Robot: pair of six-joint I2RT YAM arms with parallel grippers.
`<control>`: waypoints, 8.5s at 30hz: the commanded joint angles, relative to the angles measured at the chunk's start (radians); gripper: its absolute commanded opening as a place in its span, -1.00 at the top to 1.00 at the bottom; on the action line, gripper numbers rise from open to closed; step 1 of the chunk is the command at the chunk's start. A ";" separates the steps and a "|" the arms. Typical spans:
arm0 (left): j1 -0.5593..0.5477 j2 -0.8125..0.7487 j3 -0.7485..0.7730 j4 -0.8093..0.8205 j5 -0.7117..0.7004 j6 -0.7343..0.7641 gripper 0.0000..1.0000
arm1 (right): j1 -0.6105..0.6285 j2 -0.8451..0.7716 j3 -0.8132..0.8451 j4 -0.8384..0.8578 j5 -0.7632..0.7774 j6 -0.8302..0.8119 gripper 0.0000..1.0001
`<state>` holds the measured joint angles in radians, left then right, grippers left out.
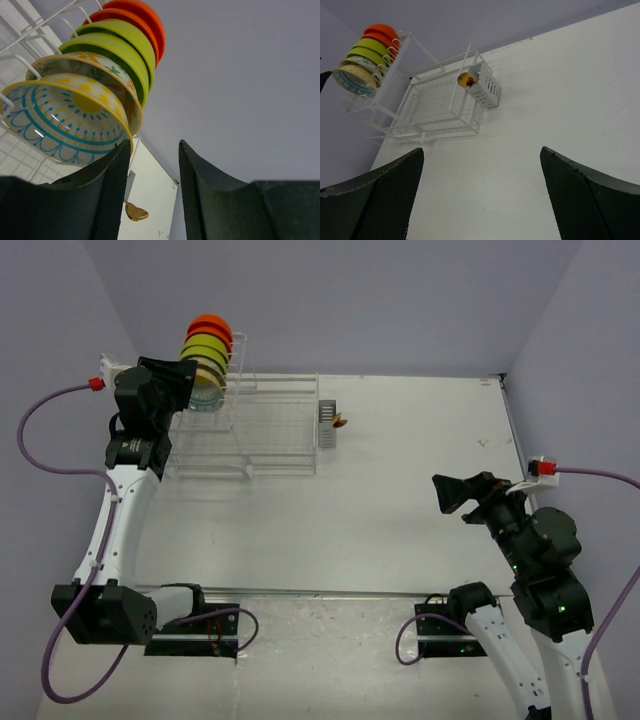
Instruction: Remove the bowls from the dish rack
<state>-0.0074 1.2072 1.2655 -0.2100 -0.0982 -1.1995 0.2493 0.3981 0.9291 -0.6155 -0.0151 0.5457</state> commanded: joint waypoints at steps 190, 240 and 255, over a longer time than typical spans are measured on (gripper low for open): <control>-0.300 0.118 0.423 -0.387 -0.278 0.637 -1.00 | -0.140 1.702 0.766 0.163 0.135 0.095 -0.04; 0.032 0.209 0.008 0.167 -0.051 -0.080 0.60 | -0.148 0.459 0.057 0.296 -0.249 0.099 -0.98; 0.032 0.049 -0.064 0.262 0.003 -0.129 1.00 | -0.150 0.409 0.073 0.293 -0.237 0.106 -0.98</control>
<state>0.0086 1.3579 1.2144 -0.0250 -0.1036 -1.3251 0.1017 0.8165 0.9730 -0.3305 -0.2306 0.6617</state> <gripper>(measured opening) 0.018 0.987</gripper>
